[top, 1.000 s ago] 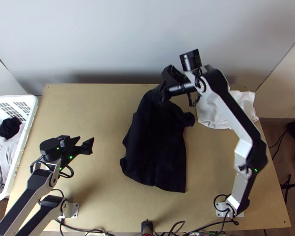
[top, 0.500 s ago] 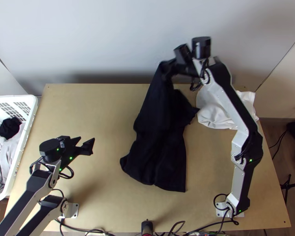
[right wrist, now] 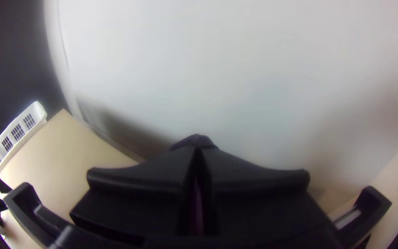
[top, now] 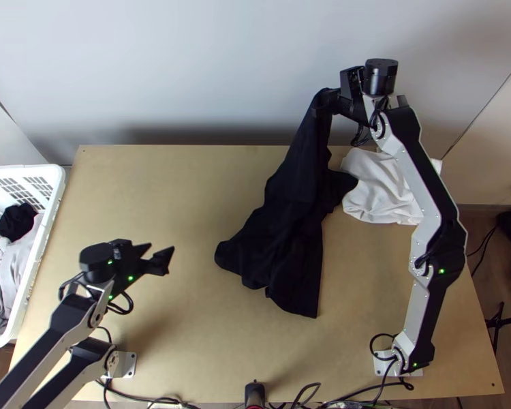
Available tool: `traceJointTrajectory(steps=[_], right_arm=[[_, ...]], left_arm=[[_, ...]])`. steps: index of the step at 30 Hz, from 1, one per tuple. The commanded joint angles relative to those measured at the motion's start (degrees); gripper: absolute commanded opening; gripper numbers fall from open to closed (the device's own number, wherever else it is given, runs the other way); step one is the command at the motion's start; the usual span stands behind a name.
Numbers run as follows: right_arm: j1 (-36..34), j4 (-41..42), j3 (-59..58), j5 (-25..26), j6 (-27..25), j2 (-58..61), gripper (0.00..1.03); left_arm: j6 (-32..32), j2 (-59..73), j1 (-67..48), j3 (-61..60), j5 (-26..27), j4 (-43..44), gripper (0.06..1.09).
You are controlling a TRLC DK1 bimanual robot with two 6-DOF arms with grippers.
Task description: Fold the t-shirt
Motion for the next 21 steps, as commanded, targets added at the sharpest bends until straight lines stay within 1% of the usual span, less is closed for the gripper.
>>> traceJointTrajectory(steps=[1, 3, 4, 7, 14, 17, 21], right_arm=[[-0.1, -0.2, -2.4, 0.7, 0.2, -1.6, 0.03], [0.2, -1.2, -2.5, 0.8, 0.2, -1.9, 0.03], [0.5, -1.7, -2.5, 0.9, 0.2, -2.1, 0.03], [1.5, -2.6, -3.7, 1.8, 0.2, -2.8, 0.03], [2.5, -3.4, -6.7, 4.1, -0.1, -4.7, 0.03], [2.7, -3.5, -8.8, 4.9, 0.0, -6.0, 0.03], [3.0, -3.4, -10.8, 5.9, 0.0, -7.4, 0.03]], left_arm=[[-7.1, 8.8, -4.9, 2.7, 0.4, -4.6, 1.04], [-9.5, 11.6, -7.5, 4.1, 0.7, -5.0, 1.04], [-10.5, 12.1, -8.4, 4.3, 2.0, -4.5, 1.04], [-13.5, 12.8, -10.2, 4.3, 5.0, -0.4, 1.04], [-17.3, 19.9, -9.7, 5.1, 12.9, 10.0, 1.04], [-19.5, 22.5, -9.7, 6.5, 14.6, 12.5, 1.04], [-20.4, 27.2, -9.7, 9.0, 16.2, 13.9, 1.04]])
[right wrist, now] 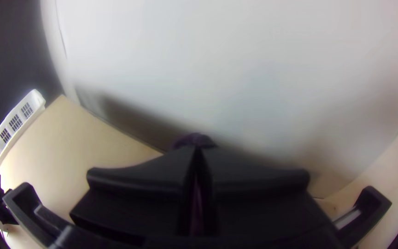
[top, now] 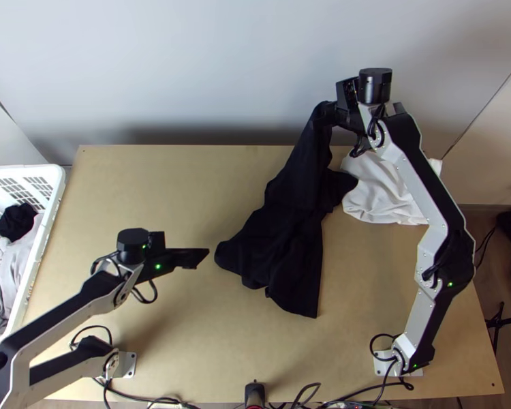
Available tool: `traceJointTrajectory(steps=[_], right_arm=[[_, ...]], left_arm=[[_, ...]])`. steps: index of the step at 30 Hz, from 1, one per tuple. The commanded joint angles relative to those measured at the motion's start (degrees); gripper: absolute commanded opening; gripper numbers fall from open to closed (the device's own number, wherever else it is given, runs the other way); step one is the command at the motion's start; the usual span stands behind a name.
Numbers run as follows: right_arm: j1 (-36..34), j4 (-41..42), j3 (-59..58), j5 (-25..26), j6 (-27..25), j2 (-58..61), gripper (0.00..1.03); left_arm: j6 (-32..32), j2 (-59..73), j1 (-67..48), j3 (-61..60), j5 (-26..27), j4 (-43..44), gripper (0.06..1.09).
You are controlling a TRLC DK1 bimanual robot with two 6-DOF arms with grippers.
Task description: Fold the t-shirt
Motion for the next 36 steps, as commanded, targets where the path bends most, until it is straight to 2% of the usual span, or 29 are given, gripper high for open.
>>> traceJointTrajectory(steps=[1, 9, 17, 36], right_arm=[[0.6, -0.3, -3.5, 1.8, -0.1, -2.3, 0.03], [1.0, -0.3, -4.3, 2.6, -0.4, -3.0, 0.03], [1.8, -0.3, -4.5, 3.3, -0.4, -2.9, 0.03], [1.0, 0.0, -4.6, 3.6, -0.3, -2.8, 0.03]], left_arm=[[-2.6, 8.3, -0.3, 3.6, 4.1, 3.8, 1.04], [-2.7, 17.3, -2.0, 7.9, 4.9, 4.0, 1.03], [-4.1, 23.4, -4.0, 11.1, 4.9, 8.3, 1.03], [-3.5, 26.8, -5.9, 15.4, 4.5, 7.6, 1.03]])
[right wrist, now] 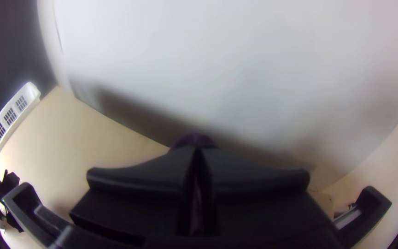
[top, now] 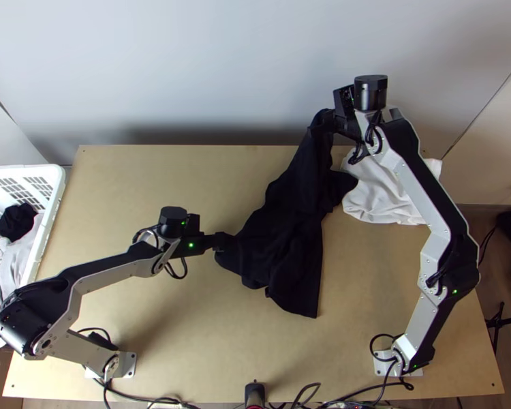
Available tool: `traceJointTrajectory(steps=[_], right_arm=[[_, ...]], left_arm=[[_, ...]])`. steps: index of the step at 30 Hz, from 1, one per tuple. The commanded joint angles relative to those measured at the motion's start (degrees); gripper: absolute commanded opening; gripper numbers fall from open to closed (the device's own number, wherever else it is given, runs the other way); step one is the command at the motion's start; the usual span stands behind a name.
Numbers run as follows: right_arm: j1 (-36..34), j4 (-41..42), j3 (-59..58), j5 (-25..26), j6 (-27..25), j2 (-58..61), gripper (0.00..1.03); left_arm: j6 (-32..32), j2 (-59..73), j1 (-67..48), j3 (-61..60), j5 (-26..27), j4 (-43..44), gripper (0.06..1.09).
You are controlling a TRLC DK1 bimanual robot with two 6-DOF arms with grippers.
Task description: Fold the t-shirt
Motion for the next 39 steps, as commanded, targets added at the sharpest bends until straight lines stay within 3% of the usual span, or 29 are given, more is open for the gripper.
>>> traceJointTrajectory(steps=[1, 11, 22, 24, 28, 30, 39], right_arm=[[-0.3, 0.2, 0.0, 0.1, 0.0, 0.0, 0.03], [-0.3, 0.2, -0.1, 0.1, 0.2, -0.1, 0.03], [-0.2, 0.2, -0.1, 0.1, 0.3, -0.4, 0.03], [-0.5, 0.2, -0.1, 0.1, 0.3, -0.4, 0.03], [-0.8, 0.2, 0.1, 0.1, 0.4, -0.5, 0.03], [-0.9, 0.2, 0.3, 0.1, 0.4, -0.6, 0.03], [-1.4, -0.2, 3.0, 0.0, 2.8, -4.0, 0.03]], left_arm=[[0.3, 0.6, -0.6, 0.9, -0.2, -2.3, 1.03], [8.1, -5.5, 1.7, 0.0, -1.3, -9.6, 1.03], [8.4, -2.5, -0.8, 1.0, -1.4, -10.5, 1.03], [8.7, -1.4, -2.2, 1.8, -1.4, -10.4, 0.90], [7.1, -1.2, -3.2, 2.2, -1.4, -7.1, 0.29], [6.4, -1.2, -3.2, 2.2, -1.4, -5.6, 0.09], [4.4, -8.0, 1.2, 3.4, -1.3, -5.9, 0.09]])
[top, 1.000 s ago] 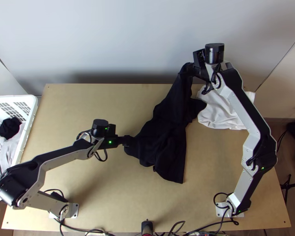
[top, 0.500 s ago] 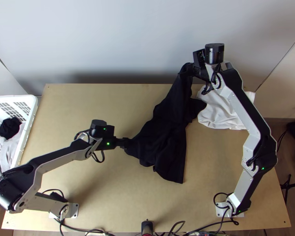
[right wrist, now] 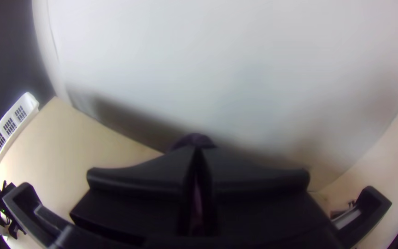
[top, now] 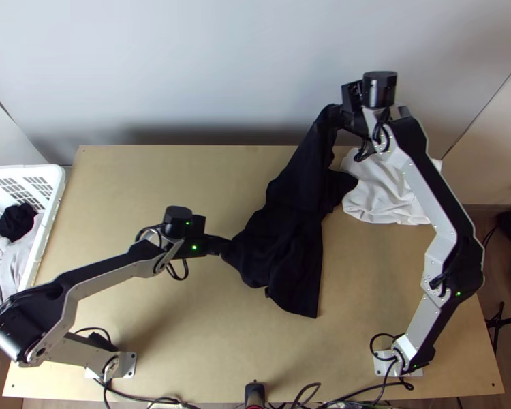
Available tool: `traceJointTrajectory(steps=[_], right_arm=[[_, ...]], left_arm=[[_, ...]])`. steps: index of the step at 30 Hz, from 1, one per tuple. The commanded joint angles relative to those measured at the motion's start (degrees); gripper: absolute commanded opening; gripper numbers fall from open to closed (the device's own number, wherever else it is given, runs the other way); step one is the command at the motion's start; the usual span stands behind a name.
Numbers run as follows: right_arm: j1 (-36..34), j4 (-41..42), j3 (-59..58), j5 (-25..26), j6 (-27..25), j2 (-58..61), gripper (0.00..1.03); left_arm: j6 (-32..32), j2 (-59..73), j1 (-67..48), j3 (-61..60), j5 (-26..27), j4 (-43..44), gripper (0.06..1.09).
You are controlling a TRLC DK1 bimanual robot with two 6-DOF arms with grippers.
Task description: Fold the t-shirt
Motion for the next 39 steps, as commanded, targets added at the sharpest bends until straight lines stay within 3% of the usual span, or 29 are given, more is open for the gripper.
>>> traceJointTrajectory(steps=[1, 7, 13, 22, 27, 32, 39], right_arm=[[-0.1, -1.1, 3.4, 0.0, 1.8, -3.0, 0.03], [0.3, -2.0, 5.8, 0.0, 2.1, -7.8, 0.03], [-0.9, -2.0, 3.9, 0.0, 2.1, -13.6, 0.03], [-3.7, -2.9, 0.5, 0.0, 2.8, -26.3, 0.03], [-3.5, -1.4, -1.3, -0.3, 2.1, -33.2, 0.03], [0.4, 3.3, -5.3, -0.6, -1.6, -41.2, 0.03], [6.8, -2.6, -11.2, -2.6, -2.3, -51.9, 0.03]], left_arm=[[-3.5, -7.1, 4.4, 2.4, 0.1, 0.3, 0.09], [-12.6, -13.7, 9.9, 18.0, -2.0, 1.0, 0.09], [-9.8, -17.0, 13.4, 23.5, -4.3, -0.9, 0.09], [-1.8, -31.2, 20.7, 19.3, -3.7, -3.7, 0.09], [-1.3, -37.5, 25.6, 18.6, -3.2, -2.5, 0.09], [-1.2, -43.2, 26.4, 18.9, -1.0, -2.8, 0.09], [-2.5, -55.5, 25.8, 14.9, 3.6, -3.1, 0.09]])
